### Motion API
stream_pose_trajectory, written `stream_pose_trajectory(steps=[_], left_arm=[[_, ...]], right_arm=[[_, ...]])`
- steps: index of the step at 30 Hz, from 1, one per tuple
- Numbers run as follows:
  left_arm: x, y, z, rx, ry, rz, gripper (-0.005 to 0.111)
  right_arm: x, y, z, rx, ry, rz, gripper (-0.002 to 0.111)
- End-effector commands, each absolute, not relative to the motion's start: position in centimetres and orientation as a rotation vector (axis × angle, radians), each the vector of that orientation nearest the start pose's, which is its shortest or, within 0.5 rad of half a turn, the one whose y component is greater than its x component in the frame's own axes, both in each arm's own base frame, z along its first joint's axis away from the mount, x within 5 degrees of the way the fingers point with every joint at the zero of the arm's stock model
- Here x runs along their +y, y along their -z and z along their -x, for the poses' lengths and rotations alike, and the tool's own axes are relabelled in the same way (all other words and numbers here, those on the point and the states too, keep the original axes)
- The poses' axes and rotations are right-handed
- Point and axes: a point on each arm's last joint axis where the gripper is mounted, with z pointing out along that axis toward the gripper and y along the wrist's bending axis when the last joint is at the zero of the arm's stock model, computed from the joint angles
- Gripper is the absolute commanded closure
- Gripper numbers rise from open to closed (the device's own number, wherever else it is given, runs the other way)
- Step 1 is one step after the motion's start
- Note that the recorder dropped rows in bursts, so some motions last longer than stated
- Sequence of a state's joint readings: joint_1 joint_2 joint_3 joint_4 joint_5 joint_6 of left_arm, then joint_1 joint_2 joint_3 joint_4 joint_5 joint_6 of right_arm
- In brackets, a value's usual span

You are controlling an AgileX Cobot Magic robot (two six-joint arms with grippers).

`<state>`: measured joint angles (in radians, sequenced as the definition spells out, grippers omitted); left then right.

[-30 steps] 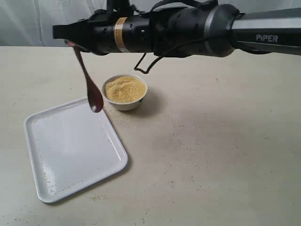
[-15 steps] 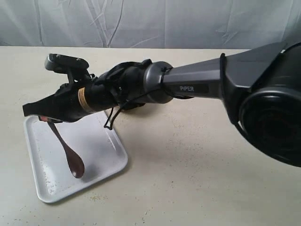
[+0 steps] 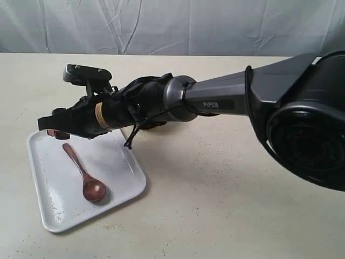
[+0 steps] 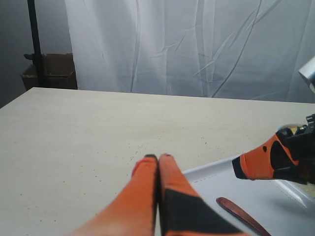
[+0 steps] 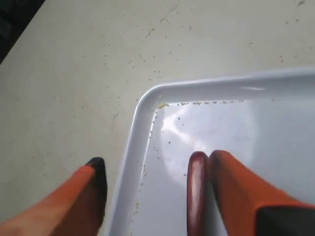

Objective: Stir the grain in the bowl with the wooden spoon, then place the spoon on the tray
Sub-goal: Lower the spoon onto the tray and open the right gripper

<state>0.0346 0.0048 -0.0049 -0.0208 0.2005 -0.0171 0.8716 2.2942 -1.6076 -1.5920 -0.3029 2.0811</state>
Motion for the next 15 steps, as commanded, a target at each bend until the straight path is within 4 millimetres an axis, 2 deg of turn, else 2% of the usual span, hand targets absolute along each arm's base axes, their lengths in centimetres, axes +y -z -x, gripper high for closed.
stream_pose_trajectory(steps=[1,5,8,11,15], left_arm=[[0.2,-19.6,-5.6,1.67,0.003,0.061,0.107],[0.2,-19.6,-5.6,1.67,0.003,0.061,0.107],[0.2,-19.6,-5.6,1.67,0.003,0.061,0.107],[0.2,-19.6,-5.6,1.67,0.003,0.061,0.107],[0.2,-19.6,-5.6,1.67,0.003,0.061,0.107]], right_arm=[[39.7,-17.0,-30.9,2.224,-1.148,0.677,0.053],[38.7,-20.1,-29.9,2.149,-1.273,0.921,0.078],[37.5,-22.5,-29.3,2.102,-1.425,1.023,0.105],[35.7,-24.7,-30.1,2.041,-1.462,1.044,0.108],[32.2,-27.4,-33.2,1.997,-1.342,0.889,0.108]])
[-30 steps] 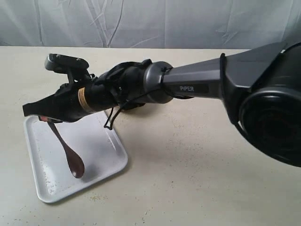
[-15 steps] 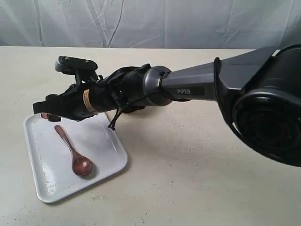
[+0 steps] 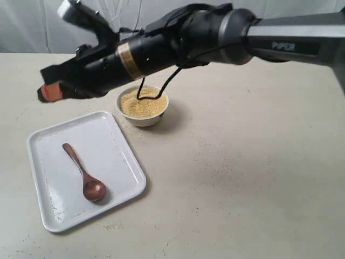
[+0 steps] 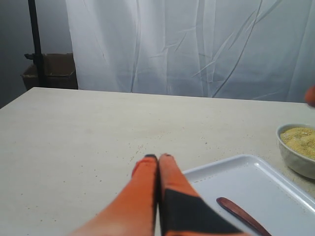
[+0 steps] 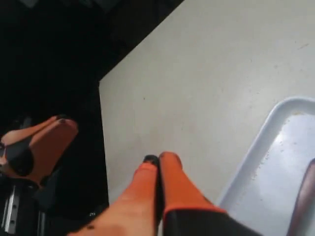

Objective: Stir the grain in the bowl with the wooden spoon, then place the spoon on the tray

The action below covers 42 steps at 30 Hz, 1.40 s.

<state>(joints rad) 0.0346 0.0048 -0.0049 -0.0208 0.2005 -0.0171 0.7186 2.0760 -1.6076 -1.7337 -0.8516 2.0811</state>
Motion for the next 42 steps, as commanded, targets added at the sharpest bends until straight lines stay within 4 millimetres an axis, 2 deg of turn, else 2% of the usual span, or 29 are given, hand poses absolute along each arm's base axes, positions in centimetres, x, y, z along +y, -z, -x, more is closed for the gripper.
stream_pose_trajectory(steps=[1,3,6,11,15,17,19,21,23,25,27,30,33,35,37,39,42], left_arm=[[0.2,-19.6,-5.6,1.67,0.003,0.061,0.107],[0.2,-19.6,-5.6,1.67,0.003,0.061,0.107],[0.2,-19.6,-5.6,1.67,0.003,0.061,0.107],[0.2,-19.6,-5.6,1.67,0.003,0.061,0.107],[0.2,-19.6,-5.6,1.67,0.003,0.061,0.107],[0.2,-19.6,-5.6,1.67,0.003,0.061,0.107],[0.2,-19.6,-5.6,1.67,0.003,0.061,0.107],[0.2,-19.6,-5.6,1.67,0.003,0.061,0.107],[0.2,-19.6,-5.6,1.67,0.003,0.061,0.107],[0.2,-19.6,-5.6,1.67,0.003,0.061,0.107],[0.2,-19.6,-5.6,1.67,0.003,0.061,0.107],[0.2,-19.6,-5.6,1.67,0.003,0.061,0.107],[0.2,-19.6,-5.6,1.67,0.003,0.061,0.107],[0.2,-19.6,-5.6,1.668,0.003,0.061,0.107],[0.2,-19.6,-5.6,1.668,0.003,0.061,0.107],[0.2,-19.6,-5.6,1.668,0.003,0.061,0.107],[0.2,-19.6,-5.6,1.668,0.003,0.061,0.107]], right_arm=[[31.3,-27.9,-34.1,1.989,-1.294,0.834,0.108],[29.7,-28.9,-35.7,1.969,-1.193,0.727,0.108],[27.2,-30.1,-38.1,1.891,-0.933,0.618,0.108],[23.5,-31.2,-41.3,1.734,-0.267,0.543,0.108],[19.6,-31.8,-42.6,1.688,0.292,0.381,0.108],[17.1,-31.6,-42.4,1.746,0.549,0.225,0.108],[14.7,-30.9,-42.1,1.85,0.712,0.091,0.108],[13.1,-29.8,-42.0,2.003,0.755,0.048,0.108],[12.3,-28.0,-41.7,2.236,0.702,0.119,0.108],[12.6,-26.2,-41.0,2.474,0.535,0.293,0.108],[13.2,-25.0,-40.0,2.64,0.394,0.506,0.108],[14.4,-24.7,-37.7,2.841,0.087,0.712,0.108],[13.8,-26.5,-36.1,2.894,-0.1,0.645,0.108],[12.4,-27.9,-35.1,2.878,-0.128,0.586,0.108],[10.1,-29.1,-33.8,2.849,-0.113,0.514,0.108],[7.0,-30.1,-32.0,2.825,-0.094,0.395,0.108],[2.5,-31.0,-28.8,2.747,-0.083,0.108,0.108]])
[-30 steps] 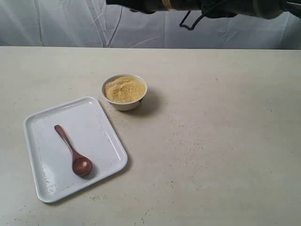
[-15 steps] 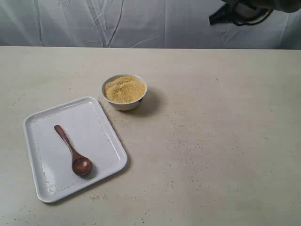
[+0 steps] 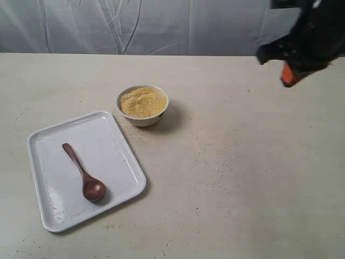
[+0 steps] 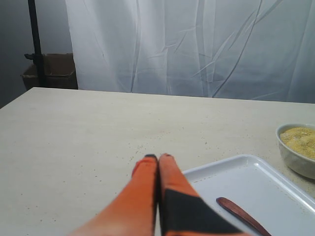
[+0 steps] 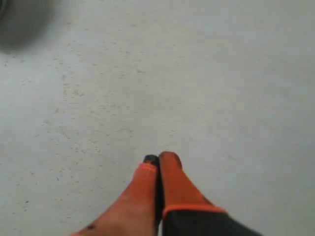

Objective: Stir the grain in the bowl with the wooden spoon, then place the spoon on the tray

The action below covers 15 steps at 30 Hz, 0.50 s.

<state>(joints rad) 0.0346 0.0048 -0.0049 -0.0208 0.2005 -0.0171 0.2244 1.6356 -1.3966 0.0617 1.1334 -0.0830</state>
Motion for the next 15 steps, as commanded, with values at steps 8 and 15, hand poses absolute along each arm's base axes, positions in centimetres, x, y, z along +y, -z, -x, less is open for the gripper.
stream_pose_trajectory(steps=[8,15], left_arm=[[0.2,-19.6,-5.6,1.668,0.003,0.061,0.107],[0.2,-19.7,-5.6,1.664,0.003,0.061,0.107]], right_arm=[[0.2,-32.4,-19.1,2.418,-0.069,-0.068,0.108],[0.3,-31.4,-10.4,2.132,-0.009,0.074,0.108]])
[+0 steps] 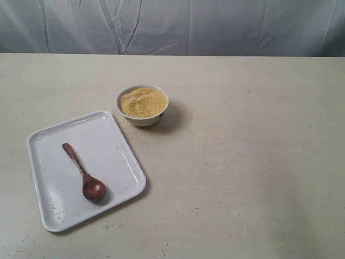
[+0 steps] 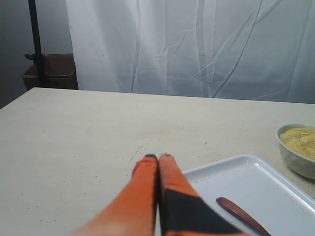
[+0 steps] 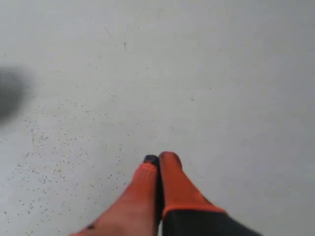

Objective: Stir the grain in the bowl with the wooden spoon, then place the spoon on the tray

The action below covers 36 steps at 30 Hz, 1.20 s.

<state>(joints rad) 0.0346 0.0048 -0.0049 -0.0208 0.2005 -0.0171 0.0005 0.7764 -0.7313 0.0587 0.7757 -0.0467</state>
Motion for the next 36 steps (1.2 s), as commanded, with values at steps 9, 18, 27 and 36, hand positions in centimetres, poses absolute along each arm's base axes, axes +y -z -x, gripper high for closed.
stream_pose_trajectory(steps=[9,18,27,36], left_arm=[[0.2,-19.7,-5.6,1.664,0.003,0.061,0.107],[0.2,-19.7,-5.6,1.664,0.003,0.061,0.107],[0.2,-19.7,-5.6,1.664,0.003,0.061,0.107],[0.2,-19.7,-5.6,1.664,0.003,0.061,0.107]], right_arm=[[0.2,-26.8,-7.4,1.707,0.045,0.1,0.108],[0.4,-25.7,-6.9,1.716,0.025,0.112,0.108],[1.3,-25.7,-6.8,1.708,-0.073,0.22,0.108],[1.0,-18.7,-5.4,1.764,-0.07,0.229,0.108]])
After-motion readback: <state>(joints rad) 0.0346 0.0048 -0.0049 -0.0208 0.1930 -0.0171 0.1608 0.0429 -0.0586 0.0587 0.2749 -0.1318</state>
